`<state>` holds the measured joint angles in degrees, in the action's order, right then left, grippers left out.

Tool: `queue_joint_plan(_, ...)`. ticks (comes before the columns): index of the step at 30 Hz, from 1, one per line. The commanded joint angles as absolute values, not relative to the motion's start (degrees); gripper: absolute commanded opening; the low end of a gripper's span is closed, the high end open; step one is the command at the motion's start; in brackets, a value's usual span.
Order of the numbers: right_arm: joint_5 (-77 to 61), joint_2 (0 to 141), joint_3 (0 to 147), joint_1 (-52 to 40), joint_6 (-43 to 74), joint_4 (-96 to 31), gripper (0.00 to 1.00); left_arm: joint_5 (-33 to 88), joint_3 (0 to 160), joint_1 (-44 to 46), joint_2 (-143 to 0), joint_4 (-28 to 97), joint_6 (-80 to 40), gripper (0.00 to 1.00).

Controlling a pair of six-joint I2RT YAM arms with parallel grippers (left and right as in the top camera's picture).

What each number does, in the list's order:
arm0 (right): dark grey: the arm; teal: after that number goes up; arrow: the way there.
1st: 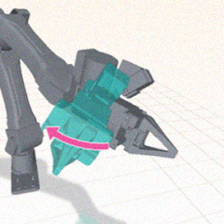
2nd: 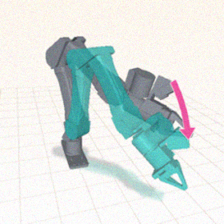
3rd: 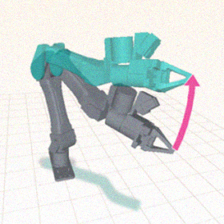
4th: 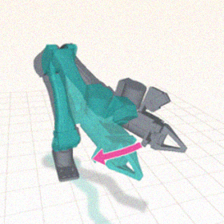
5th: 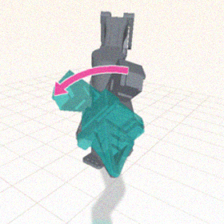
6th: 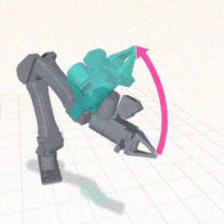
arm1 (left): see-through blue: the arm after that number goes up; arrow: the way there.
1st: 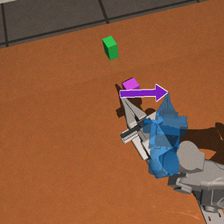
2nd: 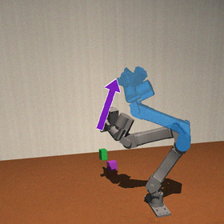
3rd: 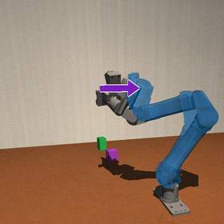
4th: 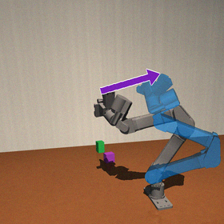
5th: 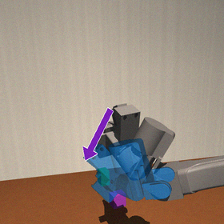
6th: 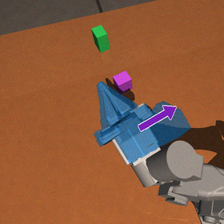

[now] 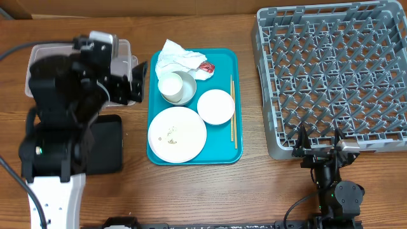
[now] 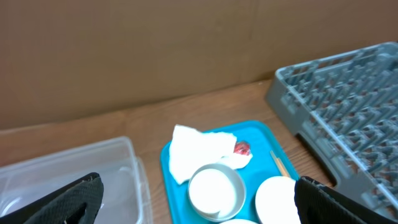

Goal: Sort waste into correct bins and load items into the dishwasher
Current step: 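Move the left gripper up over the white tissue on the teal tray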

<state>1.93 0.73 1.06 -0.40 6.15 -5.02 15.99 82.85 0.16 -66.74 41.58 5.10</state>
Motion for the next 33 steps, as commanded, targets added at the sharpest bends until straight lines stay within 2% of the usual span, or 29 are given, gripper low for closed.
queue_joint_plan(1,2.3,0.2,0.5,-0.7,5.9,-4.6,1.0,19.5,89.8,0.4,-71.0,43.5,6.6,1.0)
queue_joint_plan(3,2.3,0.2,0.5,-0.7,5.9,-4.6,1.0,19.5,95.6,0.4,-75.1,48.2,6.6,1.0)
queue_joint_plan(9,2.3,0.2,0.5,-0.7,5.9,-4.6,1.0,17.3,121.3,0.4,-93.4,75.7,8.8,1.0)
queue_joint_plan(12,2.3,0.2,0.5,-0.7,5.9,-4.6,1.0,18.6,128.3,0.4,-99.4,82.3,8.1,1.0)
queue_joint_plan(18,2.3,0.2,0.5,-0.7,5.9,-4.6,1.0,26.0,128.8,0.7,-103.5,77.3,6.8,1.0)
queue_joint_plan(33,2.3,0.2,0.5,-0.7,5.9,-4.6,1.0,22.7,128.8,4.9,-119.1,61.9,6.2,1.0)
